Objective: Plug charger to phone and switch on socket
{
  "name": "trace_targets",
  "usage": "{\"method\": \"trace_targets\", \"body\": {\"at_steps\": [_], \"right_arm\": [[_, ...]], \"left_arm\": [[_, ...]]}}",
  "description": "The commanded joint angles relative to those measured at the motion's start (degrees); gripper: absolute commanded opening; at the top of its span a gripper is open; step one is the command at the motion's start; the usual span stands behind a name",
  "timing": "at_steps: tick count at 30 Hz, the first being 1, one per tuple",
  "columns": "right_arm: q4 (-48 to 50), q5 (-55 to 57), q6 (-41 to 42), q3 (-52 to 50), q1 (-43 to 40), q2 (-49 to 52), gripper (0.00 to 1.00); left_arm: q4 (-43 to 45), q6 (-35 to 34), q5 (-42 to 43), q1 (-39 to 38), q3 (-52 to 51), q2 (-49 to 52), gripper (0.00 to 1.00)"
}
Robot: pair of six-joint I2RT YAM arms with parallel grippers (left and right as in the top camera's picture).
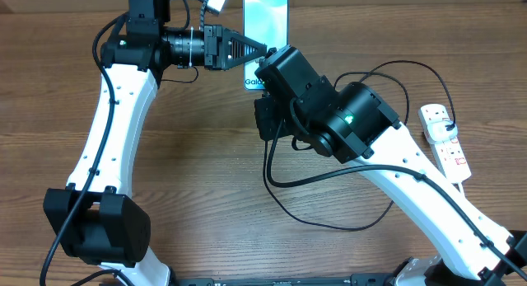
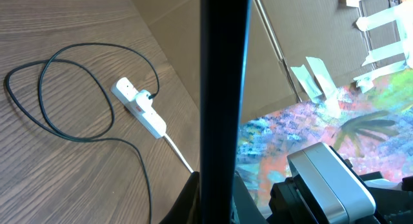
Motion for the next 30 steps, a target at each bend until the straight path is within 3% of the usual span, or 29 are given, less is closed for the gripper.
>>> {"method": "trace_targets", "body": {"at_steps": [1,30], "right_arm": [[0.4,0.2,-0.2,1.6,-0.6,-0.9,0.04],[2.7,-1.1,0.2,1.7,-2.0,-0.9,0.04]], "left_arm": [[0.7,1.3,3.3,0.0,1.4,-1.3,0.04],[0.5,1.9,2.9,0.0,1.4,-1.3,0.04]]}}
